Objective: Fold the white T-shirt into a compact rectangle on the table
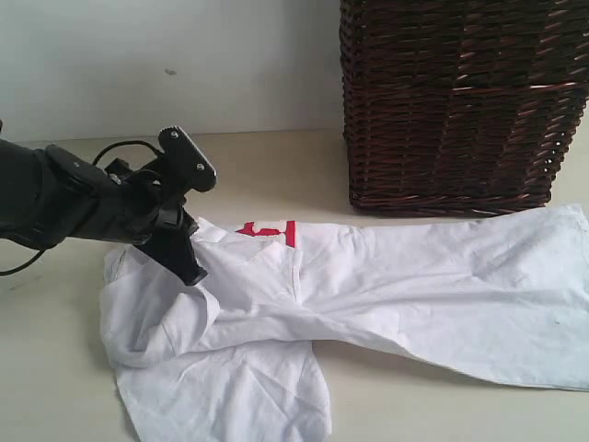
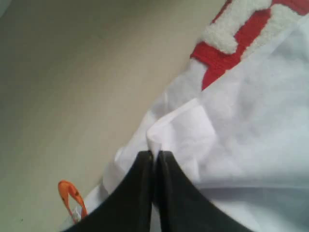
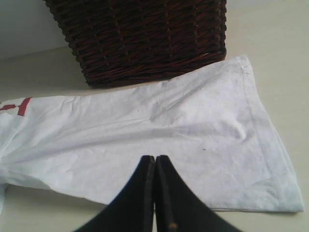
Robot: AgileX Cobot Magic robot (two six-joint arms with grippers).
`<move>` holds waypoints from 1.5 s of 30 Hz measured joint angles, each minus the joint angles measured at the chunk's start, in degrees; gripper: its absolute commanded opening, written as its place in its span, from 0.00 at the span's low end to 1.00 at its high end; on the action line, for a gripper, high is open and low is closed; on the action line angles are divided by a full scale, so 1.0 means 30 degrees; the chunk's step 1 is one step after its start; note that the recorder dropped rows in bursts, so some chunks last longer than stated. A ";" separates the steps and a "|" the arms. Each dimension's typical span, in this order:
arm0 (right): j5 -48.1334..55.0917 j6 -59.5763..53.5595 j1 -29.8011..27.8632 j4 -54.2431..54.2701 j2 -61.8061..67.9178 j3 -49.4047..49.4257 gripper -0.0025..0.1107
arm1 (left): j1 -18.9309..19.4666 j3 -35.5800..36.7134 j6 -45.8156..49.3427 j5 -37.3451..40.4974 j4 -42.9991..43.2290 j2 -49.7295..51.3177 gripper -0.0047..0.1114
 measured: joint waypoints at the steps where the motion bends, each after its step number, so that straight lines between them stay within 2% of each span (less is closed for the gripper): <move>1: 0.0000 0.0000 0.0000 0.0000 0.0000 0.0000 0.02 | 0.0000 0.0000 -0.0129 -0.0044 0.0000 0.0000 0.11; 7: 0.0000 0.0000 0.0000 0.0000 0.0000 0.0000 0.02 | 0.0000 -0.0154 -0.0453 -0.0153 0.0000 0.0000 0.45; 9: 0.0000 0.0000 0.0000 0.0000 0.0000 0.0000 0.02 | 0.0000 -0.0154 -0.0453 -0.0077 -0.0036 0.0000 0.52; 15: 0.0000 0.0000 0.0000 0.0000 0.0000 0.0000 0.02 | 0.0000 -0.0353 -0.0673 -0.0029 -0.0036 -0.0041 0.54; 18: 0.0000 0.0000 0.0000 0.0000 0.0000 0.0000 0.02 | 0.0000 -0.1344 -0.0739 0.0054 -0.0076 -0.0782 0.54; 20: 0.0000 0.0000 0.0000 0.0000 0.0000 0.0000 0.02 | 0.0224 -0.1872 -0.0837 0.4149 0.0135 -0.1924 0.54; 21: 0.0000 0.0000 0.0000 0.0000 0.0000 0.0000 0.02 | 0.0350 -0.1909 -0.0849 0.9389 0.1028 -0.2596 0.54; 22: 0.0000 0.0000 0.0000 0.0000 0.0000 0.0000 0.02 | 0.0350 -0.1844 -0.0743 1.1558 0.1507 -0.2787 0.54; 23: 0.0000 0.0000 0.0000 0.0000 0.0000 0.0000 0.02 | 0.0269 -0.1237 0.0437 1.6397 0.2842 -0.2907 0.54; 25: 0.0000 0.0000 0.0000 0.0000 0.0000 0.0000 0.02 | 0.0230 0.0099 0.2355 1.9509 0.4412 -0.2907 0.54; 26: 0.0000 0.0000 0.0000 0.0000 0.0000 0.0000 0.02 | 0.0230 0.0644 0.2950 1.9716 0.5060 -0.2907 0.54; 27: 0.0000 0.0000 0.0000 0.0000 0.0000 0.0000 0.02 | 0.0230 0.2548 0.4855 1.8879 0.6240 -0.3140 0.54; 30: 0.0000 0.0000 0.0000 0.0000 0.0000 0.0000 0.02 | -0.0221 0.4989 0.7170 1.6888 0.6487 -0.3712 0.54; 36: 0.0000 0.0000 0.0000 0.0000 0.0000 0.0000 0.02 | -0.1799 0.6422 0.7649 1.5213 0.6925 -0.3810 0.53; 43: 0.0000 0.0000 0.0000 0.0000 0.0000 0.0000 0.02 | -0.3126 0.6422 0.7683 1.3137 0.6144 -0.3339 0.18; 45: 0.0000 0.0000 0.0000 0.0000 0.0000 0.0000 0.02 | -0.3389 0.6422 0.7683 1.3126 0.6071 -0.3339 0.12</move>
